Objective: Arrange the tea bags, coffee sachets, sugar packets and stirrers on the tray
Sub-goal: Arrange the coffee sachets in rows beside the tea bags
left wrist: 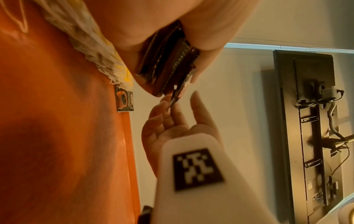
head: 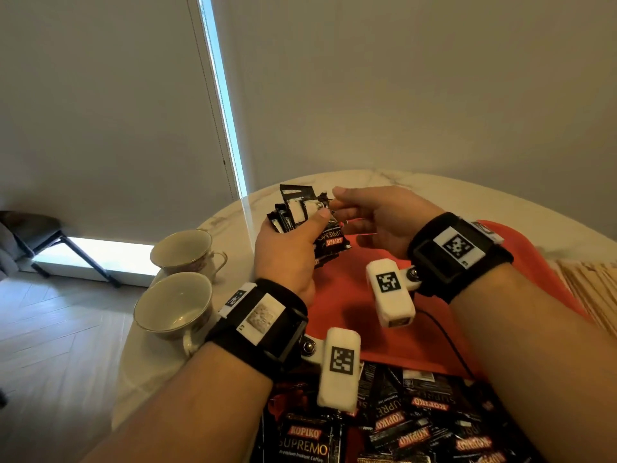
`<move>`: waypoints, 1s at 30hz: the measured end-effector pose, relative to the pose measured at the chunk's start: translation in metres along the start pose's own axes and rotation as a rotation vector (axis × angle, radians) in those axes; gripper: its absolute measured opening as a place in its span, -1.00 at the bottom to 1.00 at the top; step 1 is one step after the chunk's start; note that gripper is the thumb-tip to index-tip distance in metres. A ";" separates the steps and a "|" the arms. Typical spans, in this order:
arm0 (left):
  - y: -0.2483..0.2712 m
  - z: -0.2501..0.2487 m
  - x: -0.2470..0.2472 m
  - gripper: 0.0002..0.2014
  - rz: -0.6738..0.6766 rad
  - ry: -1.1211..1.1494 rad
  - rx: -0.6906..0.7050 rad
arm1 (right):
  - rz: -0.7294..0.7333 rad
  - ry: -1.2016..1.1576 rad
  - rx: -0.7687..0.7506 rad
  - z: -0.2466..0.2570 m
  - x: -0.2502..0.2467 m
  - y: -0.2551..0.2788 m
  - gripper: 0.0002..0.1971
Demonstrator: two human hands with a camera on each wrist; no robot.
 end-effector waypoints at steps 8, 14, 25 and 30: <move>0.000 0.000 -0.001 -0.74 -0.033 0.041 -0.017 | -0.018 -0.114 -0.171 0.006 -0.003 0.004 -0.87; -0.005 0.002 -0.005 -0.80 -0.085 0.095 -0.037 | -0.070 -0.204 -0.435 0.021 -0.013 0.016 -0.77; -0.009 0.002 -0.004 -0.64 -0.011 0.106 -0.003 | -0.074 -0.044 -0.534 0.022 -0.001 0.016 -0.68; -0.008 0.005 0.000 -0.55 0.053 0.097 0.009 | 0.069 -0.242 -0.298 0.015 -0.003 0.012 -0.53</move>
Point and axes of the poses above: each hand's wrist, its own y-axis away from the middle knuckle, its own x-axis out of the palm, z = x × y, the point moved 6 cm from there along -y, towards the middle knuckle, and after that the axes turned 15 degrees about x, right-handed, at the moved point
